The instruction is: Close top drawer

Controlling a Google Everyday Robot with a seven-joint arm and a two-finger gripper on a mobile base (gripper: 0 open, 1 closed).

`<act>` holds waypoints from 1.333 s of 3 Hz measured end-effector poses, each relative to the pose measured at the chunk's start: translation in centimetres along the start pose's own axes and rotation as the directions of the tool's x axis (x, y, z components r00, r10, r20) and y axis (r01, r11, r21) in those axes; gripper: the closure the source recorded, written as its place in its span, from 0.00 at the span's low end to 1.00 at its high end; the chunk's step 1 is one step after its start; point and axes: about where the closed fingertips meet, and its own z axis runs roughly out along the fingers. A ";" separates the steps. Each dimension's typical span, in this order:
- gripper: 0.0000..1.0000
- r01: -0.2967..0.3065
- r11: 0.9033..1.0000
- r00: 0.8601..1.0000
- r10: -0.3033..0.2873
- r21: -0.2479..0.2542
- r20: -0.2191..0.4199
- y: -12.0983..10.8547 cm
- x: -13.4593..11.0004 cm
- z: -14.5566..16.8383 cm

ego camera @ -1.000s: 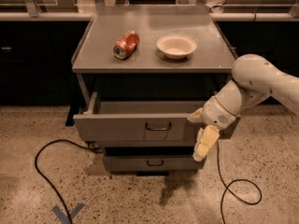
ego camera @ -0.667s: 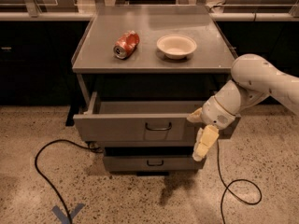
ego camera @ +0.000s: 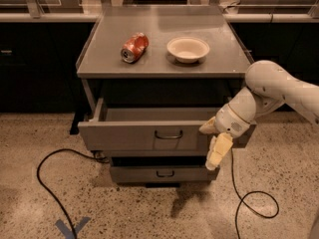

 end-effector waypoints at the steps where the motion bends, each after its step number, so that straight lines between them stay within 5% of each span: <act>1: 0.00 -0.004 0.999 0.999 0.006 0.046 -0.037 -3.8 -1.4 -2.6; 4: 0.00 -0.032 0.999 0.999 0.031 0.027 0.016 -3.7 0.1 -0.8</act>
Offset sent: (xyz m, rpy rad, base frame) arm 0.0714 -0.0174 0.0315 -0.0898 -0.0512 -0.0326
